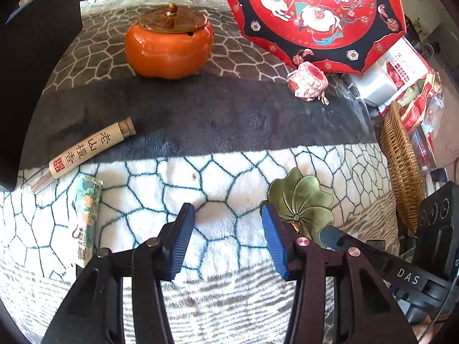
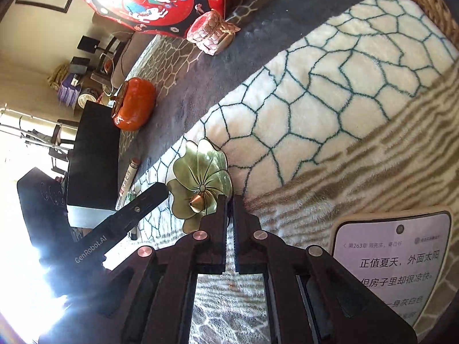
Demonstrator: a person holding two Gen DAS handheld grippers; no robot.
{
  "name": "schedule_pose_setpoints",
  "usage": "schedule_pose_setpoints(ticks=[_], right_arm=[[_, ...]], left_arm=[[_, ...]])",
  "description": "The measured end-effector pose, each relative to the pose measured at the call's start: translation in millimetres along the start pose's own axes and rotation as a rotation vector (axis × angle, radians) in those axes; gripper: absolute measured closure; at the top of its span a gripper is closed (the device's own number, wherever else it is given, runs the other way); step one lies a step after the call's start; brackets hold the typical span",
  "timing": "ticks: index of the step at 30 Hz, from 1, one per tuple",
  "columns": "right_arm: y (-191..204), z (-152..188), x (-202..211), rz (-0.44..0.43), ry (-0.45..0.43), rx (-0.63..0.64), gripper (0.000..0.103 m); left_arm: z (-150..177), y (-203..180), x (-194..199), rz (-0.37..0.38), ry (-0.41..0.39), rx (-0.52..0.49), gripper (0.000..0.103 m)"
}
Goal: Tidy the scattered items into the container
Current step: 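Grasp the green flower-shaped dish with the right gripper and lift it, then carry the flower dish over the white box and lower it inside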
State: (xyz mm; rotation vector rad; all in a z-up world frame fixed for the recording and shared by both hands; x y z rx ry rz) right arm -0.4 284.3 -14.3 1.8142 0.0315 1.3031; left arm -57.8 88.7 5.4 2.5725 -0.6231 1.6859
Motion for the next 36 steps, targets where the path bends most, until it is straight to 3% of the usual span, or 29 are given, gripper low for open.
schedule_pose_setpoints(ticks=[7,8,9,10,11,15,17,19,22,29,36], right_arm=[[2.7,-3.7,-3.1,-0.003,0.015,0.015,0.099],[3.5,-3.5,-3.1,0.0,0.015,0.024,0.099],[4.3,-3.4,-3.4,0.003,0.016,0.031,0.099],[4.2,-3.8,-3.1,0.006,0.017,0.033,0.099],[4.3,-4.4,-3.1,0.007,0.017,0.035,0.099],[6.4,-7.3,-5.2,0.005,0.019,0.036,0.099],[7.5,-8.1,-5.9,0.008,0.021,0.042,0.099],[8.0,-9.4,-6.5,0.01,0.02,0.044,0.098],[6.8,-11.0,-7.1,0.004,0.019,0.034,0.098],[11.9,-12.1,-5.0,0.006,0.013,0.045,0.098],[51.6,-1.5,17.7,-0.04,-0.02,0.119,0.098]], left_arm=[[-4.6,-9.2,-4.8,0.01,-0.01,-0.011,0.055],[-4.5,-12.2,-5.4,0.049,-0.006,-0.005,0.055],[-4.3,-15.1,-6.9,0.097,0.004,0.006,0.049],[-5.0,-17.4,-7.9,0.135,0.009,0.011,0.037],[-6.3,-17.3,-7.9,0.153,0.011,0.02,0.034],[-9.4,2.8,-10.3,0.297,0.014,0.14,0.031],[-10.9,8.6,-11.7,0.326,0.041,0.167,0.037],[-11.9,10.7,-13.9,0.31,0.071,0.175,0.065],[-7.6,12.7,-21.2,0.315,0.106,0.181,0.095],[-2.9,14.4,-15.8,0.298,0.083,0.198,0.096],[-9.0,26.5,18.1,0.321,0.029,0.195,0.096]])
Point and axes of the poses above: each gripper's, at about its wrist camera, not at the fingertips, and x roughly against the way its jaws point, y to its left, z to its underside, the point moved 2 cm from there along -x, roughly the way its jaws point, and after that the axes turned 11 degrees about -x, right-handed, at the moved point
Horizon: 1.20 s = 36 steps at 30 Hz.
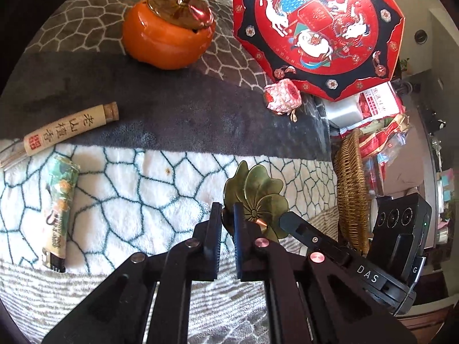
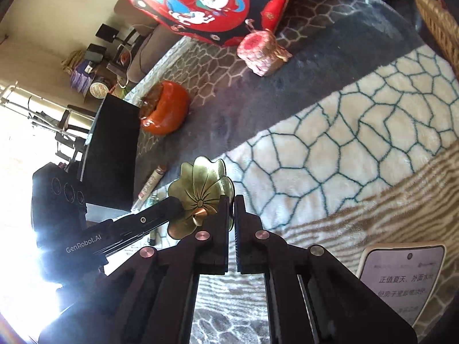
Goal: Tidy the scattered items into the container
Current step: 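Carry the flower dish over the white box and lower it inside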
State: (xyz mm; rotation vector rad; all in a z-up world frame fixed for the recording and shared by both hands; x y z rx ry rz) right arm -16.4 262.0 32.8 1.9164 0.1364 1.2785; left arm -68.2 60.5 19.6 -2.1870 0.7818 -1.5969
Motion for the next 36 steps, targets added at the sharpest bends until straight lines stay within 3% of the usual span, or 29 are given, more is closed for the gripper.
schedule_pose_setpoints(ticks=[7,12,16,22,26,31,36], right_arm=[[75.7,11.9,6.8,0.027,0.051,0.103,0.098],[159.5,21.4,8.9,0.033,0.053,0.21,0.098],[231.2,29.5,-13.6,-0.001,0.099,0.258,0.098],[332.8,46.3,-93.8,-0.031,0.19,0.33,0.098],[380.3,52.7,-162.9,-0.023,0.259,0.364,0.098],[403.8,55.9,-248.2,0.06,0.357,0.4,0.098],[402.0,59.0,-305.0,0.152,0.434,0.434,0.098]], left_arm=[[-5.7,12.6,63.4,0.006,0.017,0.012,0.096],[-19.4,30.4,129.8,0.017,-0.056,0.014,0.096],[-33.9,58.9,191.6,-0.01,-0.121,0.031,0.096],[-57.9,132.3,268.6,-0.113,-0.178,0.085,0.096],[-76.7,196.0,298.4,-0.181,-0.194,0.141,0.096],[-97.4,269.7,292.6,-0.254,-0.153,0.2,0.095],[-107.5,322.8,268.3,-0.285,-0.08,0.24,0.095]])
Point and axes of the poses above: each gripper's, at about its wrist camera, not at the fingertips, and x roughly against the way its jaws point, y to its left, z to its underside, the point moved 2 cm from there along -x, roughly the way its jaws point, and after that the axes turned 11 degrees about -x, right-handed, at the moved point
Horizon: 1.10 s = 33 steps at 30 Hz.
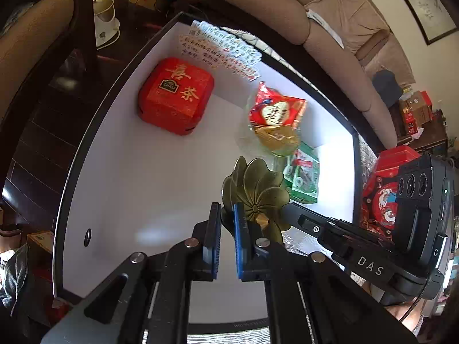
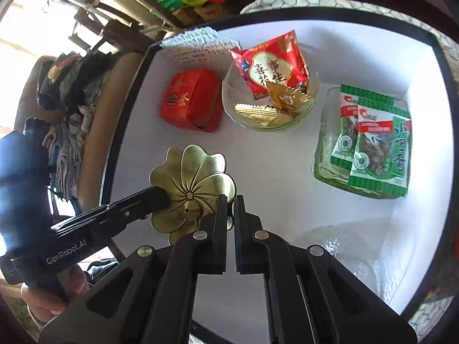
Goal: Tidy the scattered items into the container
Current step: 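Carry the flower dish over the white box and lower it inside, then open the right gripper to release the dish and withdraw it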
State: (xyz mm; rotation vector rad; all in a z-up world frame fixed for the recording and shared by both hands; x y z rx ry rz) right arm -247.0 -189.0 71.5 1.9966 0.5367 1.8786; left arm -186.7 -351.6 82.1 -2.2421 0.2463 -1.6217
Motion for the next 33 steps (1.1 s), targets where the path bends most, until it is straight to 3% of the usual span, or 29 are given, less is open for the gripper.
schedule_pose_setpoints(ticks=[3,5,8,11,13,15,17,20,28,33], right_arm=[[-5.2,-6.4,-20.3,0.032,0.036,0.006,0.101],[-6.0,-8.5,-31.2,0.008,0.074,-0.003,0.102],[-4.1,-13.9,-42.2,0.108,0.084,0.028,0.102],[-7.0,-16.8,-39.3,0.12,0.069,0.039,0.102],[-13.3,-18.2,-34.0,0.158,0.051,0.051,0.102],[-19.2,-19.3,-23.3,0.189,0.023,0.067,0.102],[-23.2,-18.6,-16.1,0.231,0.016,0.102,0.099],[-27.1,-13.8,-22.9,0.289,0.076,0.159,0.091],[-23.8,-0.1,-58.6,0.452,0.196,0.303,0.09],[-21.2,4.6,-69.8,0.512,0.228,0.35,0.08]], left_arm=[[-9.5,5.9,-20.1,-0.031,0.044,-0.018,0.095],[-14.1,6.2,-34.1,-0.048,0.08,-0.043,0.095],[-16.4,1.9,-63.8,-0.111,0.167,-0.08,0.093],[-19.4,7.8,-87.7,-0.201,0.225,-0.093,0.092],[-20.3,6.1,-94.2,-0.188,0.261,-0.103,0.092],[-21.2,1.1,-95.3,-0.221,0.28,-0.147,0.091],[-22.0,1.9,-93.9,-0.23,0.272,-0.15,0.091],[-21.7,6.3,-90.3,-0.216,0.26,-0.143,0.091],[-14.2,21.2,-72.6,-0.134,0.201,-0.117,0.091],[-11.0,30.5,-61.4,-0.1,0.18,-0.112,0.089]])
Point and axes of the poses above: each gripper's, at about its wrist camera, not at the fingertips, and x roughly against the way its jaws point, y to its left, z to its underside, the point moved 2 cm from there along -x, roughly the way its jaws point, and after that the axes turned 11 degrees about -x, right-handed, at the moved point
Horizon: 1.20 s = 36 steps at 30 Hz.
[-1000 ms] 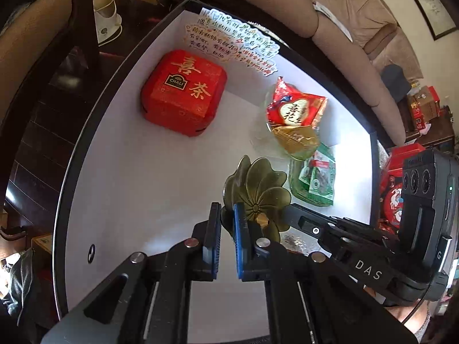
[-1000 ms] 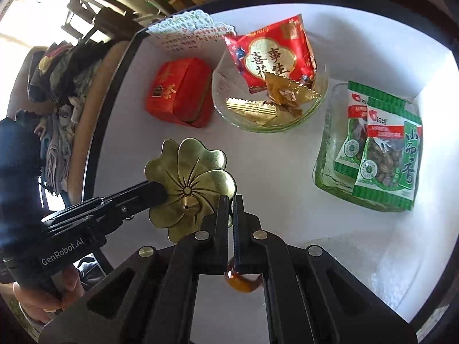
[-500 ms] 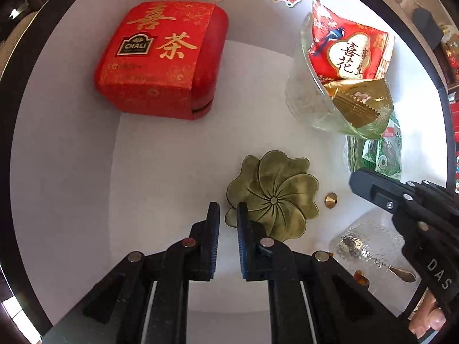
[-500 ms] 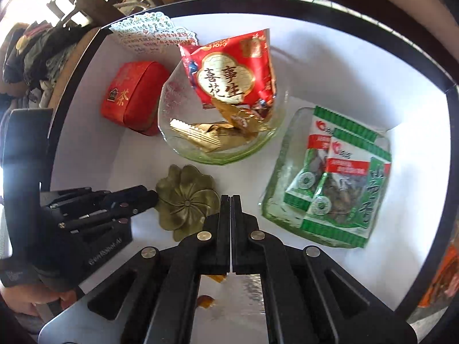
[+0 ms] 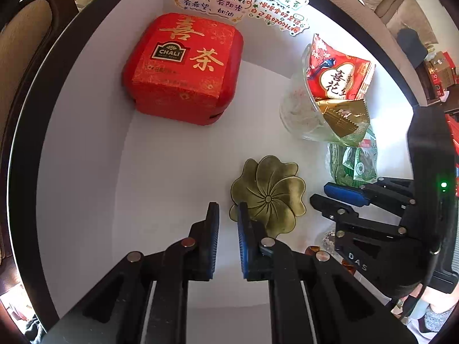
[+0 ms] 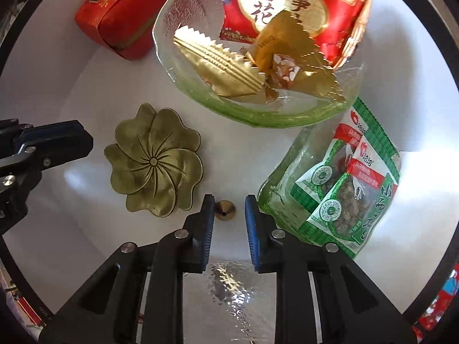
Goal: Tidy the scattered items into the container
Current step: 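Open the right gripper to release the dish and withdraw it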
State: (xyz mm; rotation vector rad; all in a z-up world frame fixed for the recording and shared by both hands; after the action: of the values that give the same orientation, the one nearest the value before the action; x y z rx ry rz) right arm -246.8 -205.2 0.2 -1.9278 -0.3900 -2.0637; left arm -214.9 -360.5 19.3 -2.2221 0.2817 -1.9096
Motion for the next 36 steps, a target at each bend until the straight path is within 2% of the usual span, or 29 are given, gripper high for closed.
schedule_pose_setpoints(ticks=[4,6,11,17,20,25,29,31,32,33,36], right_arm=[[0.8,1.5,1.4,0.026,0.019,0.023,0.081],[4.3,4.8,2.8,0.047,0.018,0.052,0.085],[5.4,10.4,6.9,0.09,0.007,0.077,0.086],[-17.3,13.8,14.9,-0.007,-0.009,-0.011,0.089],[-30.4,16.7,23.9,-0.026,-0.041,-0.043,0.089],[-43.6,20.1,57.4,-0.12,-0.087,-0.059,0.089],[-36.7,13.4,77.7,-0.205,-0.116,-0.048,0.089],[-28.9,6.9,73.4,-0.206,-0.103,-0.035,0.089],[-25.0,3.8,69.3,-0.199,-0.092,-0.028,0.089],[-21.8,1.2,65.4,-0.194,-0.082,-0.021,0.089],[-21.4,-4.8,57.6,-0.177,-0.057,-0.017,0.089]], left_arm=[[3.2,7.8,9.5,0.028,-0.024,0.016,0.078],[5.4,10.5,14.7,0.04,-0.038,0.018,0.076],[12.9,13.5,22.0,0.039,-0.045,-0.005,0.075],[21.0,25.5,23.9,0.044,-0.044,0.006,0.075],[21.6,24.6,24.5,0.051,-0.04,0.021,0.075],[24.4,35.1,25.4,0.066,-0.039,0.025,0.075],[18.3,39.0,26.0,0.072,-0.044,0.042,0.075],[17.4,39.6,28.7,0.081,-0.049,0.055,0.075],[19.0,33.5,26.3,0.083,-0.05,0.06,0.075],[23.1,11.3,17.4,0.082,-0.051,0.066,0.075],[17.1,1.7,8.0,0.076,-0.037,0.079,0.073]])
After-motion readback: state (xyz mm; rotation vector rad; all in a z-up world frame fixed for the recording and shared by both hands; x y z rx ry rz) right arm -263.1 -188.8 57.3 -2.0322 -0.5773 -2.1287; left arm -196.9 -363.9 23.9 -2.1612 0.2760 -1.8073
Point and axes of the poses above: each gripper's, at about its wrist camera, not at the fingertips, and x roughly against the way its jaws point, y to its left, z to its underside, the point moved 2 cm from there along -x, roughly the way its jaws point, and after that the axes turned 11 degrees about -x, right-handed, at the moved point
